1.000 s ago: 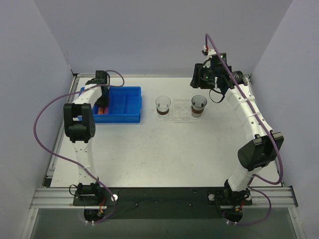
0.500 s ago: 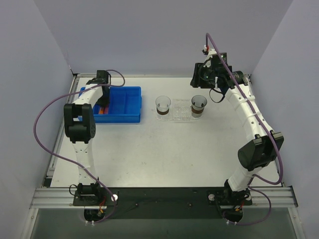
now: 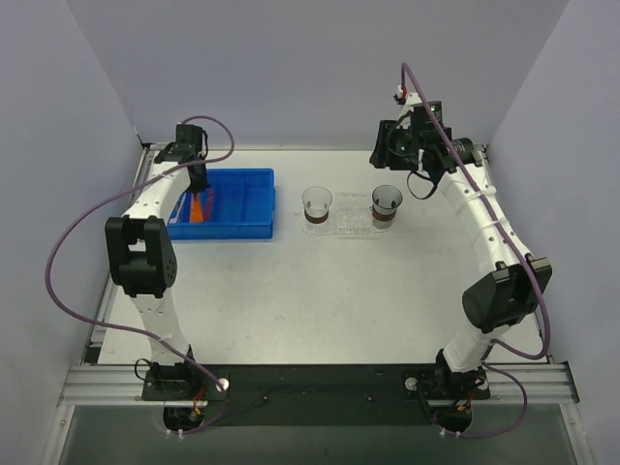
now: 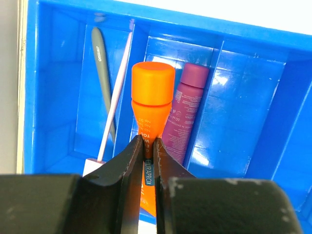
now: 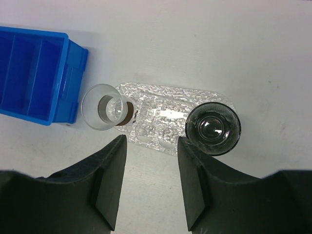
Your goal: Prepare toiletry sets of a toothbrush and toothpaste on the tray
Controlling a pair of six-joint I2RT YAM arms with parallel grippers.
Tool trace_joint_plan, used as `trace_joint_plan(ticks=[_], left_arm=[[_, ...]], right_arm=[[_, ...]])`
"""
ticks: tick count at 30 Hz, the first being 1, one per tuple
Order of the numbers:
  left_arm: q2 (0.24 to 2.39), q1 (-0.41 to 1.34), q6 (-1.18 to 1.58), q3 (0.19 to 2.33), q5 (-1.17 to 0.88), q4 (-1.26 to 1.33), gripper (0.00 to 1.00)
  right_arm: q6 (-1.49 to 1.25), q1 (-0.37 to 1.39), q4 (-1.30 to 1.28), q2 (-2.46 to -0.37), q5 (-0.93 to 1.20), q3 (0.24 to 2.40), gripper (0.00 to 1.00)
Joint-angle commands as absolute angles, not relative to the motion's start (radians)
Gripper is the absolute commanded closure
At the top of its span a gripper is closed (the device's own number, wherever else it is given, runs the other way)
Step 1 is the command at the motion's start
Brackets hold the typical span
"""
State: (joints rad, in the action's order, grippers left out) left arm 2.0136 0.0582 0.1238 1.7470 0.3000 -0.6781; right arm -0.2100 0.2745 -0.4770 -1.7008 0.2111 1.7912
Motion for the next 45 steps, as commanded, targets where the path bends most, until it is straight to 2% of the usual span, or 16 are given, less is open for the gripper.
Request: trace_joint_plan(ticks=[1,10,15,21,25,34,39,45], left_arm=[[1.898,0.058,0.199,1.694,0.314,-0.618,1.0],[1.593,0.057,0.451,1.474,0.233,-0.468,1.0],[1.485,0.058,0.604,1.381,0.184,-0.393,1.0],[1.362,0.098,0.742,1.289,0.176,-0.365,1.0],[1.283,0.193,0.914,1.194,0.189,-0.322,1.0],[1.238,0.406,1.185,1.091,0.229,-0.267,1.0],[1.238,0.5,1.232,1.071,0.262,-0.261,1.0],[1.238,0.522,1.242,1.066,0.258,-0.267,1.0]], right_arm=[[-0.219,0.27,-0.443,-1.641,0.224,1.781,0.59],[-0.21,0.313,-0.443,-1.606,0.253,1.775,0.6],[-0.196,0.412,-0.443,-1.598,0.25,1.755,0.59],[-0.189,0.531,-0.446,-1.623,0.337,1.763,0.53],[-0.186,0.593,-0.462,-1.655,0.399,1.779,0.48],[-0.12,0.709,-0.544,-1.713,0.463,1.787,0.44],[-0.092,0.742,-0.589,-1.738,0.456,1.792,0.45],[-0.06,0.742,-0.623,-1.749,0.445,1.795,0.46]])
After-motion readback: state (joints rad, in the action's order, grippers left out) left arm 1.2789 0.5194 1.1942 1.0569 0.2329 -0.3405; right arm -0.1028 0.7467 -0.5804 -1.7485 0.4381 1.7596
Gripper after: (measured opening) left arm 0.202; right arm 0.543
